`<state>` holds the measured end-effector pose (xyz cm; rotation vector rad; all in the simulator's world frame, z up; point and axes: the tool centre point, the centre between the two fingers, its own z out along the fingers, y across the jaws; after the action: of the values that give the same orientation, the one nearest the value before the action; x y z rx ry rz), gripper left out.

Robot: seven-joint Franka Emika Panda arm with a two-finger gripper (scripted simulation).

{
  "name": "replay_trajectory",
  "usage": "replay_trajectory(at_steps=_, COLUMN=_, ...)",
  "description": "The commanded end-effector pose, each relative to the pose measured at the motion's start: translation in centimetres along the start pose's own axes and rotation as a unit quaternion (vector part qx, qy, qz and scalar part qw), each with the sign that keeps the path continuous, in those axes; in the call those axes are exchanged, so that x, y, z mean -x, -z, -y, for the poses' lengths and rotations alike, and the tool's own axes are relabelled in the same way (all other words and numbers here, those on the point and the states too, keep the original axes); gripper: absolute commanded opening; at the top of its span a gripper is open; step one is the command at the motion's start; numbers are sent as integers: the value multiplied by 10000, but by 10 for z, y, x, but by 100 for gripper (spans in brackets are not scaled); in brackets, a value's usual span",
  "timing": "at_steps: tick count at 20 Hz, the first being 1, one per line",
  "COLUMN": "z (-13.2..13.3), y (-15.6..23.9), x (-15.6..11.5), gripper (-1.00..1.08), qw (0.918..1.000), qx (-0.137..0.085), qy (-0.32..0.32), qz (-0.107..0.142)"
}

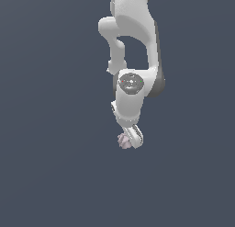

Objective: Pick up the object and move it to a goal position.

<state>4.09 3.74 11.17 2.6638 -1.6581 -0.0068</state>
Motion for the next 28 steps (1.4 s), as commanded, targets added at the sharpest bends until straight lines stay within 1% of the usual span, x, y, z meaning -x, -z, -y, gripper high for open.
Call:
replay_trajectory(at_steps=1, z=2, y=-2, x=0, gripper=100, qw=9996, qx=-9, qy=-281, qz=-1)
replay_trajectory(at_steps=9, z=7, y=-7, x=1, gripper=100, qw=9966, qx=-25, qy=-828, qz=-4)
replay_trajectory(at_steps=13, z=8, y=-8, x=1, gripper=100, qw=9956, qx=-28, qy=-937, qz=-5)
replay_trajectory(at_steps=18, z=8, y=-9, x=1, gripper=100, qw=9957, qx=-27, qy=-929, qz=-5)
replay_trajectory(at_steps=21, z=8, y=-18, x=1, gripper=100, qw=9956, qx=-28, qy=-934, qz=-5)
replay_trajectory(at_steps=28, z=7, y=-53, x=1, gripper=100, qw=9955, qx=-28, qy=-951, qz=-5)
